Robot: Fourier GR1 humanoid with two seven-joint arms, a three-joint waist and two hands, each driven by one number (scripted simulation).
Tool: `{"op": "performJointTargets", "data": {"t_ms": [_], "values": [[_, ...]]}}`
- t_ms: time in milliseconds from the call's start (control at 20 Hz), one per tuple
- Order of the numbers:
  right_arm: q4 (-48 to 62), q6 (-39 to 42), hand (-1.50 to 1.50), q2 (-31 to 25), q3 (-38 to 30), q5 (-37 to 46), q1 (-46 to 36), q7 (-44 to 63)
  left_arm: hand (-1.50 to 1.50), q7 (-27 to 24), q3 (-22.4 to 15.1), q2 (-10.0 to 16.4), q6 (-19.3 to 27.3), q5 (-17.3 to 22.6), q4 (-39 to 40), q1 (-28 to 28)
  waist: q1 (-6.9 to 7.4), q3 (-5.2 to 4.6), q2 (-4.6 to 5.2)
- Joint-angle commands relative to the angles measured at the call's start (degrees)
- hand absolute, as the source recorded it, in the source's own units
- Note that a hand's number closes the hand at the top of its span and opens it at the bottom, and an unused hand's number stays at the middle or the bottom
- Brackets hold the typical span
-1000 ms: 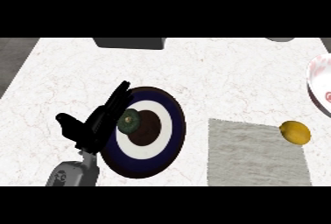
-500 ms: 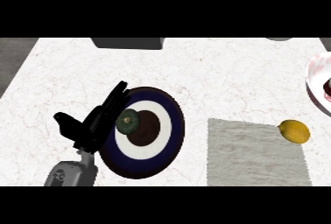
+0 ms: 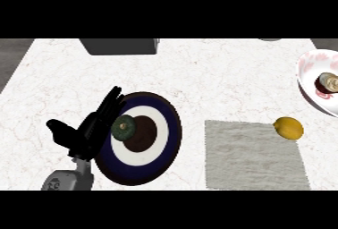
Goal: Pick the cupcake from the placemat and place it in the bowl
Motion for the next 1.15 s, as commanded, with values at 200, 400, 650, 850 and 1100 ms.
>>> {"op": "performJointTargets", "data": {"t_ms": [200,400,650,850,1100], "values": [[-20.0,11.0,-1.50,8.7,-3.6,-11.6,10.4,-4.6,0.00,1.5,0.7,0.6,1.1,-0.3,-1.4,2.2,-3.62,-0.34,-1.57],[-30.9,15.9,-1.50,14.9,-3.6,-14.2,20.5,-8.0,0.00,0.7,2.8,1.9,0.2,1.1,-1.9,3.0,-4.66,-0.41,-1.68],[-43.4,21.2,1.50,22.7,-4.0,-16.6,34.4,-11.5,0.00,-0.4,2.9,2.1,0.8,0.2,-2.4,5.1,-6.50,-0.45,-2.02],[-51.0,25.8,1.50,32.0,-3.8,-17.9,47.2,-16.2,0.00,1.1,3.0,2.3,1.9,-0.1,-4.5,5.0,-7.02,-0.34,-1.88],[-53.0,32.3,1.50,35.1,0.8,-21.0,63.8,-22.7,0.00,0.5,3.5,1.8,1.9,0.4,-3.8,4.5,-6.77,-0.17,-0.96]]}}
